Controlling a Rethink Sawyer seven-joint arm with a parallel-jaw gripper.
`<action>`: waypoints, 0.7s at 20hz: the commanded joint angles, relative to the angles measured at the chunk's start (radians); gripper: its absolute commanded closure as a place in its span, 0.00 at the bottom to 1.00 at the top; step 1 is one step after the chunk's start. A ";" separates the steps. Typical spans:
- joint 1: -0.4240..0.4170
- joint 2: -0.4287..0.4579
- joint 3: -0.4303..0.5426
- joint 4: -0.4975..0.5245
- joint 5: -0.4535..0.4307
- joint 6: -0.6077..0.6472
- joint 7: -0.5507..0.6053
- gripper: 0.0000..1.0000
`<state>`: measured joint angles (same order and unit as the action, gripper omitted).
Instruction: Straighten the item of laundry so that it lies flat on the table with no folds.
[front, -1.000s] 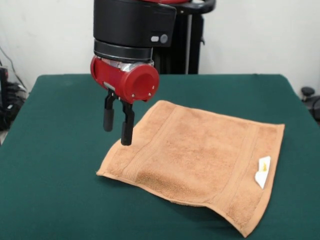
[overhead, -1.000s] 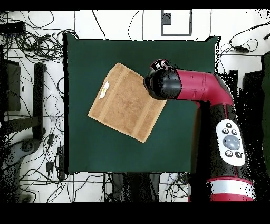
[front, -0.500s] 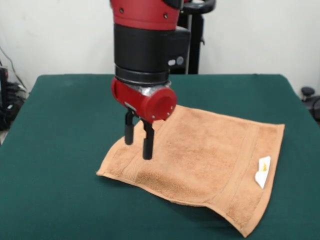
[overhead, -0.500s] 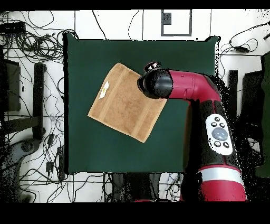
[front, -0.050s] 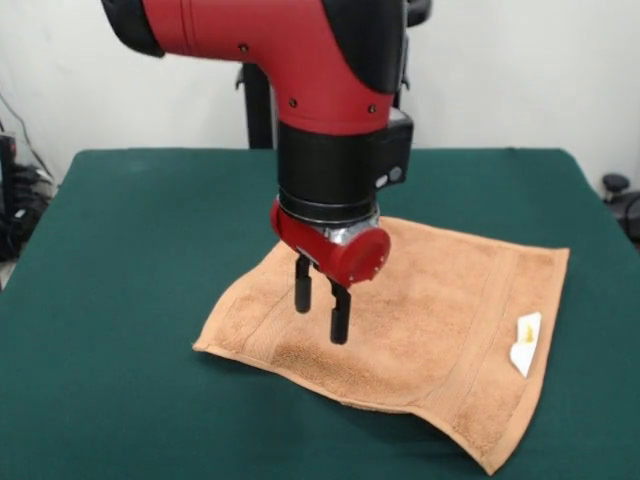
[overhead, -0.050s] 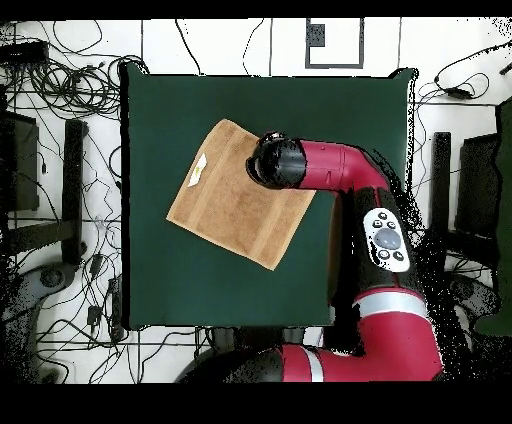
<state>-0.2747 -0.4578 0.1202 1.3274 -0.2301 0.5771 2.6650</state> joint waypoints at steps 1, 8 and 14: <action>0.048 0.042 -0.005 0.016 0.065 -0.043 0.158 0.00; 0.079 0.105 -0.036 -0.101 0.097 -0.015 0.164 0.00; 0.084 0.195 -0.039 -0.222 0.132 0.003 0.138 0.00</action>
<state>-0.2214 -0.3404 0.0655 1.2210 -0.1555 0.5767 2.6650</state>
